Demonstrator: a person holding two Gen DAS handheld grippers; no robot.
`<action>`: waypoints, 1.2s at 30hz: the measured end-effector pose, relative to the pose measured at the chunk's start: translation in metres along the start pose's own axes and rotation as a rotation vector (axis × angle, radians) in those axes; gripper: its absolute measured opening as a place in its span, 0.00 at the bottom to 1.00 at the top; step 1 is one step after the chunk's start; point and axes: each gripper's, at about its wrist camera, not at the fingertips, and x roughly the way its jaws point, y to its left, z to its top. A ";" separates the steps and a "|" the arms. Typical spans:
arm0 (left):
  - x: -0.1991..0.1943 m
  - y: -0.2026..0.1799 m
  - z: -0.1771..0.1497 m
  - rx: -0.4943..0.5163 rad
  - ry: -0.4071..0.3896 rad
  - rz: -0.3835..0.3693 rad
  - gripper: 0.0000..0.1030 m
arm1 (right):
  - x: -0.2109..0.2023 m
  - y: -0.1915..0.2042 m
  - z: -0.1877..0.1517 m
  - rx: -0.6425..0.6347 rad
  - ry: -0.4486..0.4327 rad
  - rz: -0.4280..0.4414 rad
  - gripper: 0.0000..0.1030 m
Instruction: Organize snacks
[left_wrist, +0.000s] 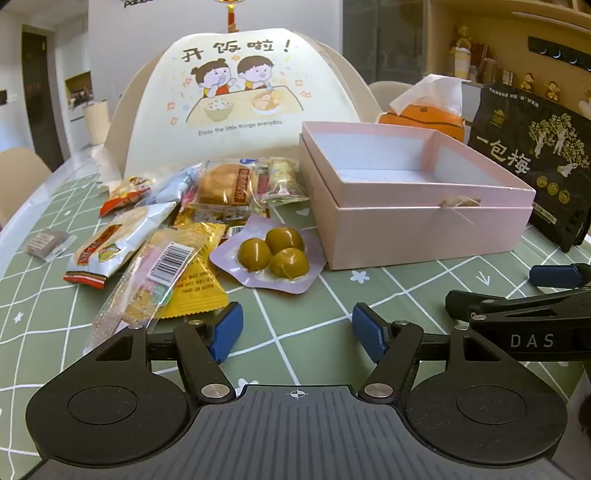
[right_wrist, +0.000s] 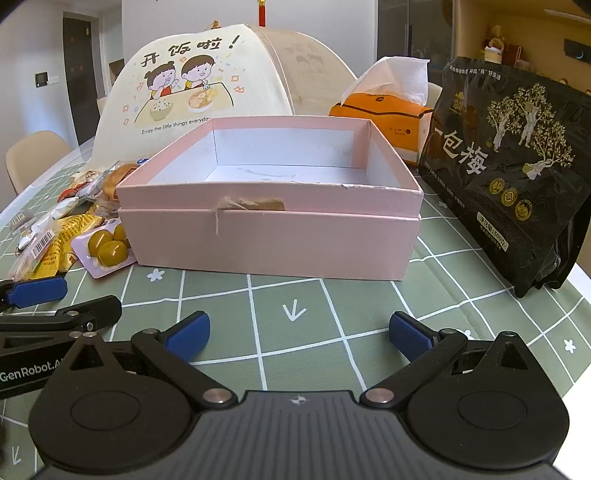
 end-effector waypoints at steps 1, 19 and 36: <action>0.000 0.000 0.000 0.001 0.000 0.001 0.70 | 0.000 0.000 0.000 0.000 0.000 0.000 1.00; 0.000 0.000 0.000 0.005 0.000 0.004 0.70 | 0.000 0.000 0.000 0.000 0.000 0.000 1.00; 0.000 0.000 0.000 0.005 0.000 0.004 0.70 | 0.000 0.000 0.000 0.000 0.000 0.000 1.00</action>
